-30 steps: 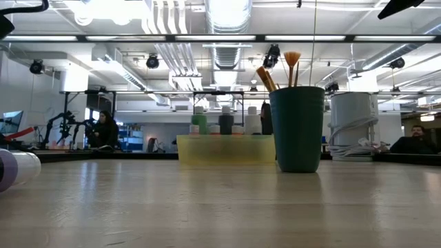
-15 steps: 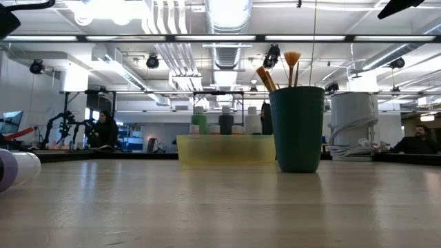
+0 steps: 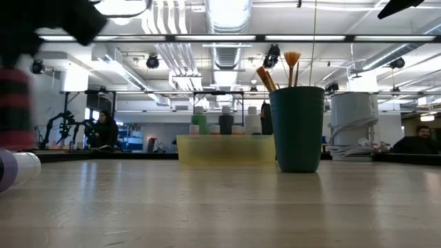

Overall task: Pick & Place Paint Supplies
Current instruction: Put the dark pink paint bottle into the yellow bin

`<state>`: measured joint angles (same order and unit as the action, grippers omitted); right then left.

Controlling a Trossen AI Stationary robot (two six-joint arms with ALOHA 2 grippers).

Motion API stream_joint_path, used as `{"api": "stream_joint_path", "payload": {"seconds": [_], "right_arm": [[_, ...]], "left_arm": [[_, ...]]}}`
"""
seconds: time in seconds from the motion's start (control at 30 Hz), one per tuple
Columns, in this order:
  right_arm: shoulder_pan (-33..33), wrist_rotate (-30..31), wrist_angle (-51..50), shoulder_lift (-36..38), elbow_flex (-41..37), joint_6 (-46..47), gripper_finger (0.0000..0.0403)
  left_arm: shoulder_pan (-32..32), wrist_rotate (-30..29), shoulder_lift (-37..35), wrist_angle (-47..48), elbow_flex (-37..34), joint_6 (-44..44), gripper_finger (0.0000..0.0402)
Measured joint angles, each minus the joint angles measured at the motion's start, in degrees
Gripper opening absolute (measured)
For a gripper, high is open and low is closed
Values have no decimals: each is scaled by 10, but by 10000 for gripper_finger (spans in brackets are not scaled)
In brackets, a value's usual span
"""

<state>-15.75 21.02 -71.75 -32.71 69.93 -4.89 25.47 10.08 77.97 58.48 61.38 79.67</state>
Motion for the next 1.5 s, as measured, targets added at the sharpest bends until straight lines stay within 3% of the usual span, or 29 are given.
{"api": "stream_joint_path", "payload": {"seconds": [0.33, 0.6, 1.1, 1.5], "right_arm": [[0, 0, 0, 0, 0, 0, 8], [0, 0, 0, 0, 0, 0, 8], [0, 0, 0, 0, 0, 0, 8], [0, 0, 0, 0, 0, -1, 8]], "left_arm": [[-195, -3, 8, -6, 52, -211, 123], [-320, 2, 63, -7, 153, -399, 123], [-427, -26, 252, 114, 428, -644, 123], [-484, -27, 331, 148, 532, -703, 123]]}}
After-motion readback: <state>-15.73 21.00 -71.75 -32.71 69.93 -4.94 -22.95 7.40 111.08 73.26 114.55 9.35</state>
